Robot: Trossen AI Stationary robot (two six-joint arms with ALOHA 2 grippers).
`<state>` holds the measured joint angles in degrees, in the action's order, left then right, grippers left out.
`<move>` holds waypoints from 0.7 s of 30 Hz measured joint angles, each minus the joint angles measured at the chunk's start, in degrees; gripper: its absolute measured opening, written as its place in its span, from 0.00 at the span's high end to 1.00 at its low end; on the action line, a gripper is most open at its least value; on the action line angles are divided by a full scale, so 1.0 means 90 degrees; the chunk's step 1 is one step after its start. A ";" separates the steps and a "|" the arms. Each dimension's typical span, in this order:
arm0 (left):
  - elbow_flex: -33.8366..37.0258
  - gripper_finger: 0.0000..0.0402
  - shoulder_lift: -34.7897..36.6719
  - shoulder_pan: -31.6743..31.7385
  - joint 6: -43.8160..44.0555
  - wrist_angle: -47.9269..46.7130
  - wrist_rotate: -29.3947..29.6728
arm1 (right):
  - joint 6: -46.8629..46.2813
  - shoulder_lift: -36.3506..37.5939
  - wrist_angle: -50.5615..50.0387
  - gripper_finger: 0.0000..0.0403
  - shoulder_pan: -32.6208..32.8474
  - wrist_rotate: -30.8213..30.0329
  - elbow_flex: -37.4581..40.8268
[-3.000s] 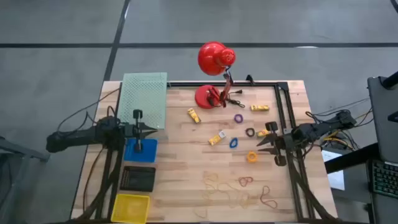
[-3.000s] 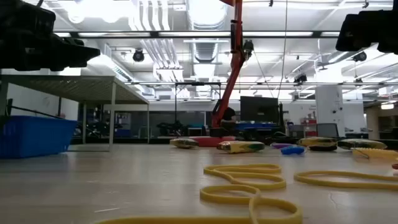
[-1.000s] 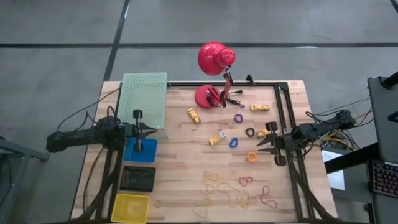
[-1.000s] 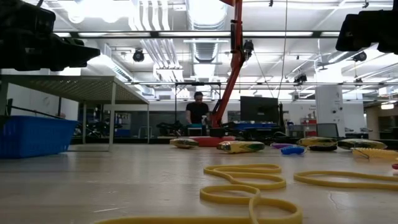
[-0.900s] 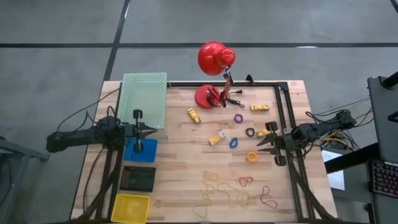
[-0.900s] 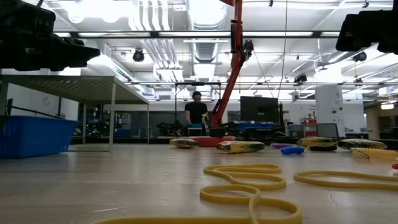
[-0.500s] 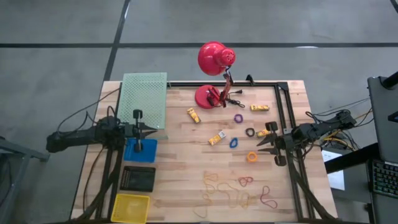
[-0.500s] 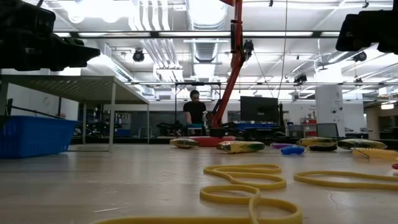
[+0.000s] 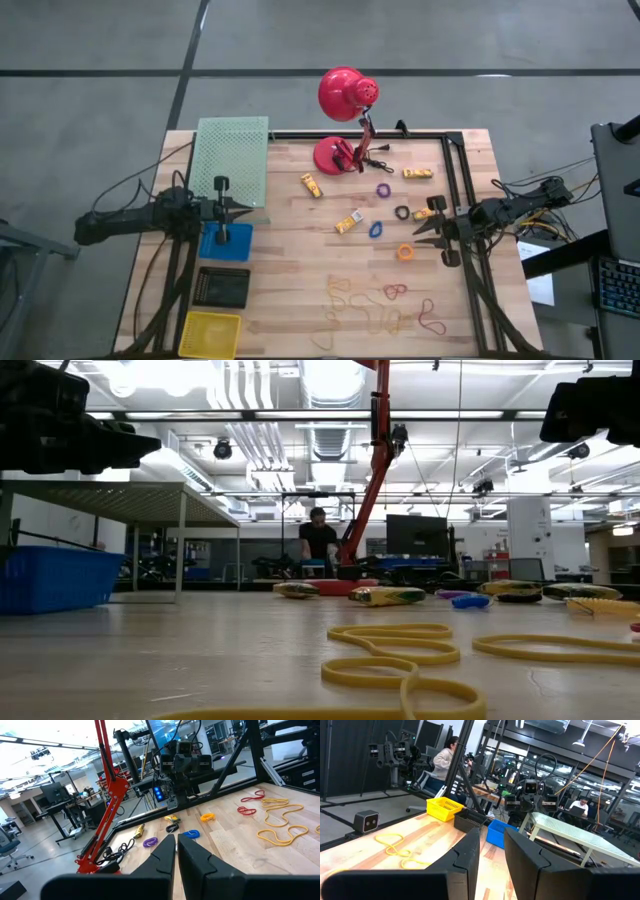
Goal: Pick & Place Office Desk Supplies
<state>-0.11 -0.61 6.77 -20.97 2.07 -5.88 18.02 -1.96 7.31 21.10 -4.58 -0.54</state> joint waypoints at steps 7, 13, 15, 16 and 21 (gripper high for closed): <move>-0.0001 0.94 -0.0001 -0.0001 -0.0001 0.0000 -0.0001 | 0.0000 -0.0001 -0.0001 0.79 -0.0001 -0.0001 0.0000; 0.0000 0.94 0.0001 0.0001 -0.0001 0.0000 -0.0001 | -0.0198 0.0000 -0.0002 0.79 -0.0002 0.0000 -0.0002; -0.0001 0.94 -0.0001 0.0001 -0.0001 0.0000 -0.0001 | -0.0180 0.0000 -0.0002 0.79 -0.0002 0.0000 0.0000; 0.0001 0.94 0.0000 0.0001 -0.0001 0.0000 -0.0001 | -0.0135 -0.0002 -0.0002 0.79 -0.0002 0.0000 0.0000; 0.0000 0.94 0.0001 0.0001 -0.0001 0.0000 -0.0001 | -0.0291 -0.0002 -0.0001 0.79 -0.0001 0.0001 -0.0001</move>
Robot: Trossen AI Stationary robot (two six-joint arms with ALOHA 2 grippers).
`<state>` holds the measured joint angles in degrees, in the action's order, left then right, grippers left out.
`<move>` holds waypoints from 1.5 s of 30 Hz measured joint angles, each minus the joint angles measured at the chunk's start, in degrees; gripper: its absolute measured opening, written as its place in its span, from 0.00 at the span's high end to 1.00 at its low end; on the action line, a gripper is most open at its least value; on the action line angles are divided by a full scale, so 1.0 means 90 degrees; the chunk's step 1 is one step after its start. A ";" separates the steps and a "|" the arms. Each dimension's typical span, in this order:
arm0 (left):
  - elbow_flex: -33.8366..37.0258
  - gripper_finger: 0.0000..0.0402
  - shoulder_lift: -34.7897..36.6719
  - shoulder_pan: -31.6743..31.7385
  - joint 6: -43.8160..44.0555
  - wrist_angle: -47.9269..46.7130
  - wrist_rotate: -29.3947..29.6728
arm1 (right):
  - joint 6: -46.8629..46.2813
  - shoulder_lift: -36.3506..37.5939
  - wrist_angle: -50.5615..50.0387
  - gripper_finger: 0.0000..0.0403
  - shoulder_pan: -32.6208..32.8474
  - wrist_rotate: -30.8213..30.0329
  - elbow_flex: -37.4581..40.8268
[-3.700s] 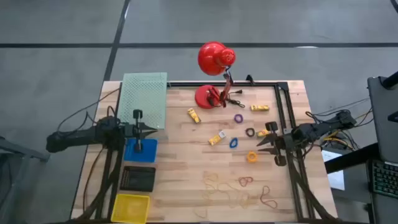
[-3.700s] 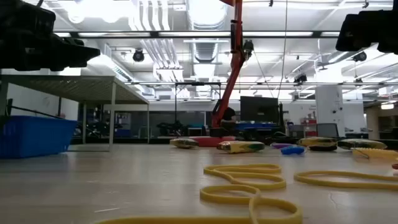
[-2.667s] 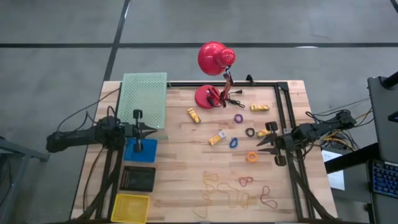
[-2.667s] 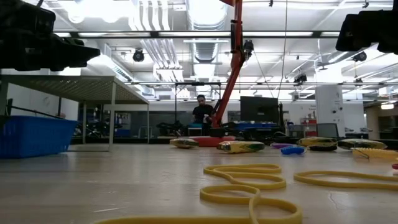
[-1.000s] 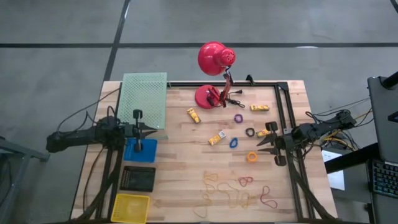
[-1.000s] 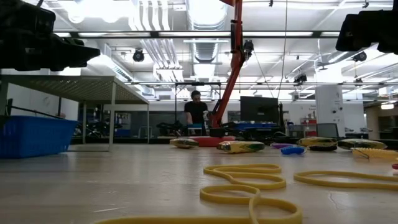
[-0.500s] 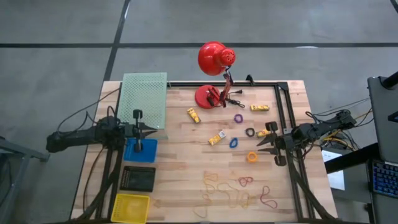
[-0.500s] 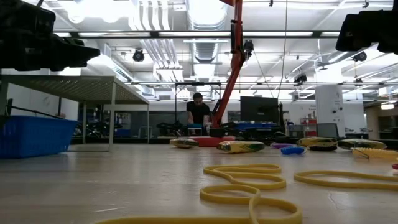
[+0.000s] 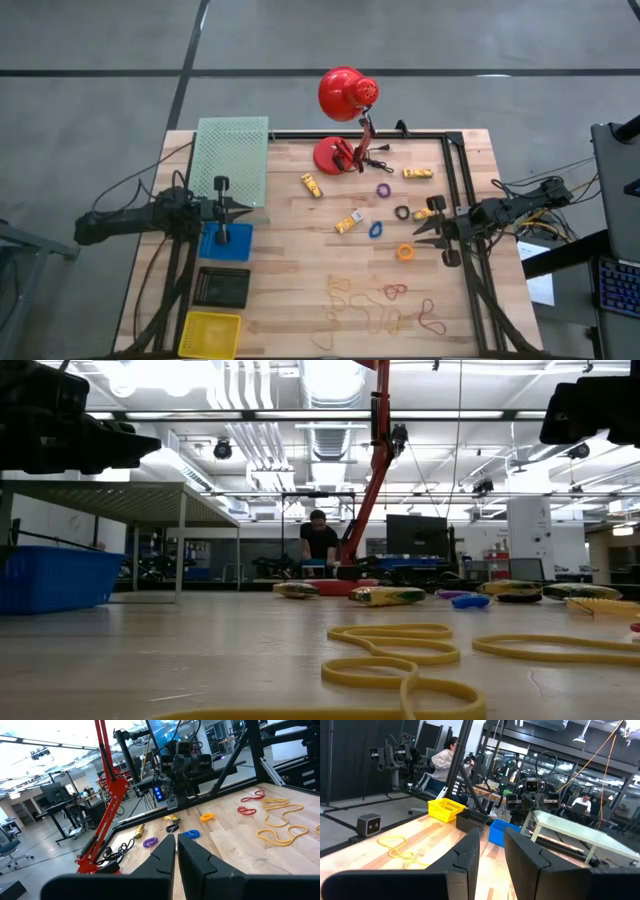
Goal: Pick & Place Office Desk Supplies
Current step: Put the yellow rubber band into the yellow bin
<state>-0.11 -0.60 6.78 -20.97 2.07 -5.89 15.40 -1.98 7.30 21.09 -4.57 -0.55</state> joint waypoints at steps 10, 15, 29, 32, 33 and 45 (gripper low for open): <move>0.0002 0.94 -0.0001 -0.0001 0.0000 0.0000 0.0000 | -0.1363 0.0000 0.0001 0.79 -0.0001 0.0001 0.0001; 0.0001 0.94 -0.0002 0.0000 0.0000 0.0000 0.0000 | -0.3182 0.0000 0.0117 0.79 -0.0001 0.0006 0.0001; 0.0002 0.94 -0.0002 -0.0002 0.0000 0.0001 0.0001 | -0.3101 -0.0012 0.0611 0.79 0.0003 0.1845 -0.0001; -0.0001 0.94 -0.0002 -0.0001 0.0000 0.0000 0.0000 | -0.2717 -0.0012 0.0753 0.79 0.0003 0.1796 0.0001; 0.0001 0.94 -0.0002 -0.0002 0.0000 0.0000 0.0001 | -0.2709 -0.0012 0.0839 0.79 0.0001 0.1792 0.0000; 0.0002 0.94 -0.0002 -0.0001 0.0000 0.0000 0.0000 | -0.2406 -0.0274 0.0649 0.79 0.0001 0.0573 -0.0001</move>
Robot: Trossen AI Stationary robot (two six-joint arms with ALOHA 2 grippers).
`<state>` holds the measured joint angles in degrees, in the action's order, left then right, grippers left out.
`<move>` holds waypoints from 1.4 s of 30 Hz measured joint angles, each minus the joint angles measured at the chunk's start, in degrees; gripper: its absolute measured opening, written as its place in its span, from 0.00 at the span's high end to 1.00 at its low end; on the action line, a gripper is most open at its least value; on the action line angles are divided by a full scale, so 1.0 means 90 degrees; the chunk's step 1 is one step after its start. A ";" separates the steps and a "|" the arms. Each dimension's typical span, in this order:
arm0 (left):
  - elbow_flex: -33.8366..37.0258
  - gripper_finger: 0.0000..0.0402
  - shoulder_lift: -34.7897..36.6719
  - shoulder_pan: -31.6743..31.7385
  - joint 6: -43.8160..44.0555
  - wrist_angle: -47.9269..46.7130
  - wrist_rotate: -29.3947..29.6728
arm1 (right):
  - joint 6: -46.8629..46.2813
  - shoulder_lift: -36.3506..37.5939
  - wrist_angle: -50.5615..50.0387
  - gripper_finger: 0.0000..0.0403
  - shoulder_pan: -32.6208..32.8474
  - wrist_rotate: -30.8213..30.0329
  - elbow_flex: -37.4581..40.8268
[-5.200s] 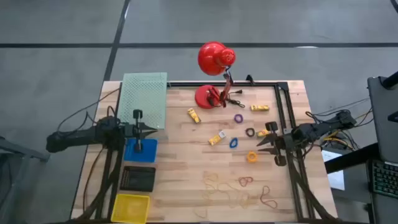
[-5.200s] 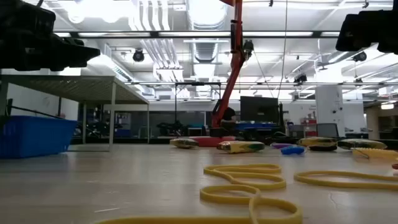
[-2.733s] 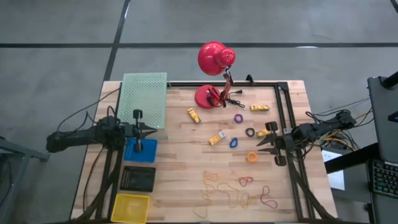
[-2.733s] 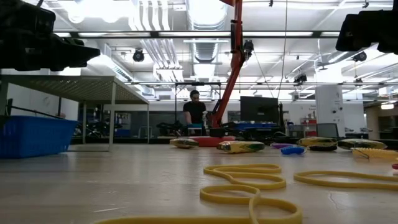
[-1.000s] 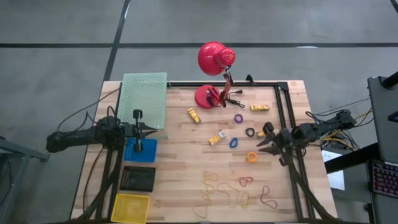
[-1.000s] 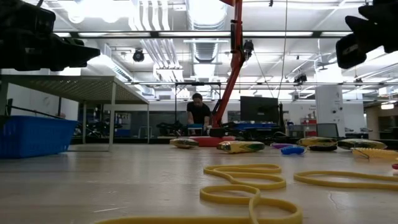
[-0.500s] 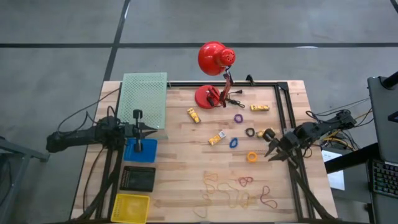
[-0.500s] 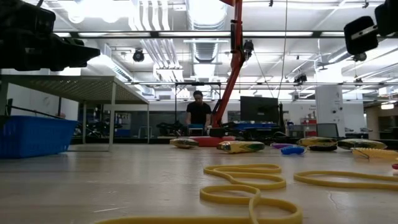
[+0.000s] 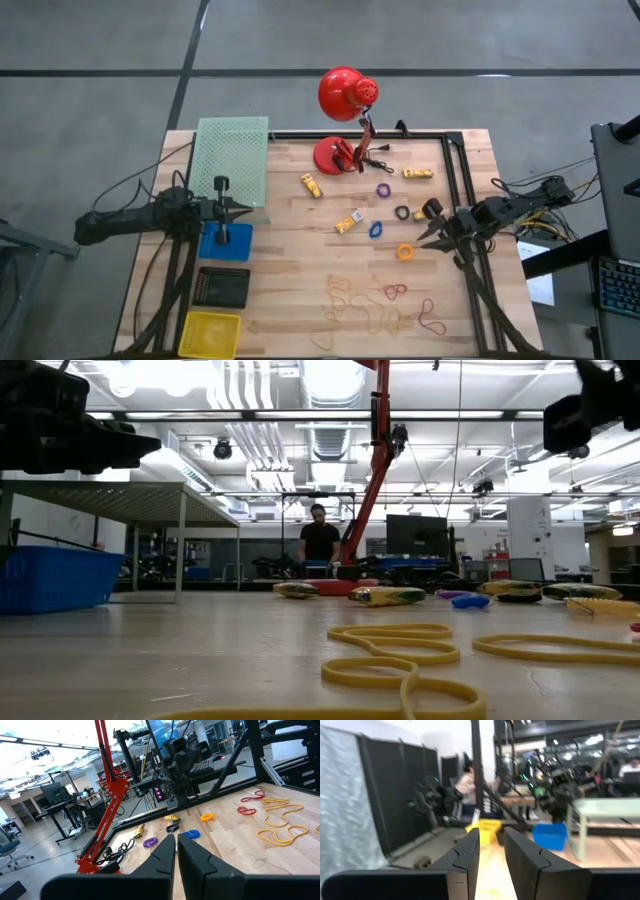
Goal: Pick & Place Office Desk Supplies
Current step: Put the yellow rubber band into the yellow bin
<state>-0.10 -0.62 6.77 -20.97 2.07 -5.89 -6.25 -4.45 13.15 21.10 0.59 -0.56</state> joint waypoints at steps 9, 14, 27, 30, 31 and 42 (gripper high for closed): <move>-0.0002 0.94 0.0000 0.0000 0.0000 0.0000 0.0002 | 0.0215 -0.1056 -0.0048 0.79 -0.0006 -0.1221 0.0000; 0.0000 0.94 0.0000 0.0000 0.0000 0.0001 0.0000 | 0.0136 -0.1688 0.0291 0.79 -0.0076 -0.1220 0.0000; -0.0002 0.94 0.0000 0.0000 0.0000 0.0000 0.0000 | -0.0125 -0.2791 0.0901 0.79 -0.0462 -0.1196 0.0000; 0.0000 0.94 0.0000 0.0000 0.0000 0.0000 0.0000 | -0.0053 -0.2944 0.1160 0.79 -0.0663 -0.1178 0.0000; 0.0000 0.94 0.0000 0.0000 0.0000 0.0000 0.0000 | -0.0044 -0.2998 0.1234 0.79 -0.0747 -0.1173 0.0000; -0.0001 0.94 0.0001 0.0001 0.0000 0.0000 0.0000 | -0.0334 -0.3750 0.1607 0.79 -0.1590 -0.0029 0.0000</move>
<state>-0.11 -0.61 6.77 -20.97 2.07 -5.89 -9.26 -38.20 27.61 6.80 0.33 -0.56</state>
